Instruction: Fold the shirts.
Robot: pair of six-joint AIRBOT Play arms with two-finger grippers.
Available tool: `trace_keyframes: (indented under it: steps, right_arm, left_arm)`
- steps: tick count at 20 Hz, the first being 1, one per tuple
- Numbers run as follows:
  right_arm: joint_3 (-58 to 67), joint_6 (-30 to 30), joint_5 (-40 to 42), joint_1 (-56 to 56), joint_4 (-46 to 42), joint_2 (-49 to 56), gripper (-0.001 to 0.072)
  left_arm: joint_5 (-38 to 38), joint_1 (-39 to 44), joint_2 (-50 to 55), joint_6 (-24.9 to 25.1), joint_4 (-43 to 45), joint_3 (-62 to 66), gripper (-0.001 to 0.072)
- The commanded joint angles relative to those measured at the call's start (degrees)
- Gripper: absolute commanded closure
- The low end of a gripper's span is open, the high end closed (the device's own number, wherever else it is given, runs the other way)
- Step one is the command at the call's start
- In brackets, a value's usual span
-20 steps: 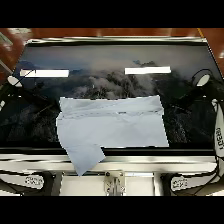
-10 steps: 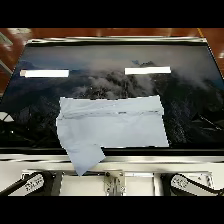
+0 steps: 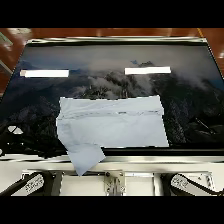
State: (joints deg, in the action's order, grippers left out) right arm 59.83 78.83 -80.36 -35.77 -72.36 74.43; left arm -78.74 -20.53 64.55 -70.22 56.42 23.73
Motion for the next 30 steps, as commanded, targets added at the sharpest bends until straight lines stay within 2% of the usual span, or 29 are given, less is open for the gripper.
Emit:
trace_keyframes:
  steps: [1, 5, 7, 10, 11, 12, 14, 16, 18, 19, 21, 25, 27, 30]
  right_arm:
    - [-2.23, 0.0, 1.97, -0.09, 0.48, -0.07, 0.0154]
    - [-2.75, -0.04, 3.21, -0.11, 0.31, -0.02, 0.0154]
    - [-2.78, -0.02, 4.0, -0.11, 0.31, -0.02, 0.0154]
    - [-2.78, -0.02, 4.79, -0.11, 0.11, -0.02, 0.0154]
    - [-2.78, 0.0, 4.96, -0.11, -0.24, -0.02, 0.0154]
    - [-2.78, 0.0, 5.01, -0.11, -0.66, 0.0, 0.015]
    - [-2.78, -0.02, 4.87, -0.11, -1.42, 0.0, 0.0125]
    - [-2.78, -0.11, 4.72, -0.11, -1.42, 0.0, 0.0125]
    - [-3.23, -0.76, 4.22, -0.11, -1.42, 0.15, 0.0125]
    - [-3.91, -1.2, 3.58, -0.11, -1.4, 0.46, 0.0125]
    - [-6.38, -2.38, 2.25, -0.09, -0.94, 1.62, 0.0125]
    - [-12.94, -8.04, 1.75, -0.09, 6.01, 3.15, 0.0125]
    - [-15.78, -11.1, 0.61, -0.07, 10.73, 3.63, 0.0125]
    - [-18.25, -11.69, 0.63, -0.07, 11.23, 5.6, 0.0125]
  left_arm:
    - [2.36, 3.28, 2.21, -1.01, -0.61, -0.96, 0.0183]
    - [3.61, 7.91, 5.11, -1.57, -1.73, -1.51, 0.0186]
    - [5.46, 8.72, 5.51, -2.34, -2.6, -1.51, 0.0251]
    - [8.04, 8.92, 5.53, -3.06, -5.6, -2.01, 0.0252]
    - [8.15, 8.92, 5.55, -3.1, -5.79, -2.32, 0.0268]
    - [8.15, 8.92, 5.55, -3.08, -5.79, -2.73, 0.0315]
    - [8.15, 8.9, 5.55, -3.1, -5.81, -3.78, 0.0334]
    - [8.11, 8.9, 5.55, -3.08, -5.97, -4.61, 0.0459]
    - [8.04, 8.9, 5.55, -3.06, -6.19, -4.83, 0.0538]
    - [8.07, 8.9, 5.55, -2.89, -6.49, -4.83, 0.0555]
    - [8.07, 8.9, 5.53, -2.89, -6.82, -4.83, 0.0669]
    - [7.78, 8.9, 5.46, -2.14, -6.95, -4.76, 0.0669]
    - [7.56, 8.9, 5.22, 0.26, -6.95, -4.35, 0.0669]
    - [7.65, 8.87, 3.58, 1.64, -6.75, -3.8, 0.0669]
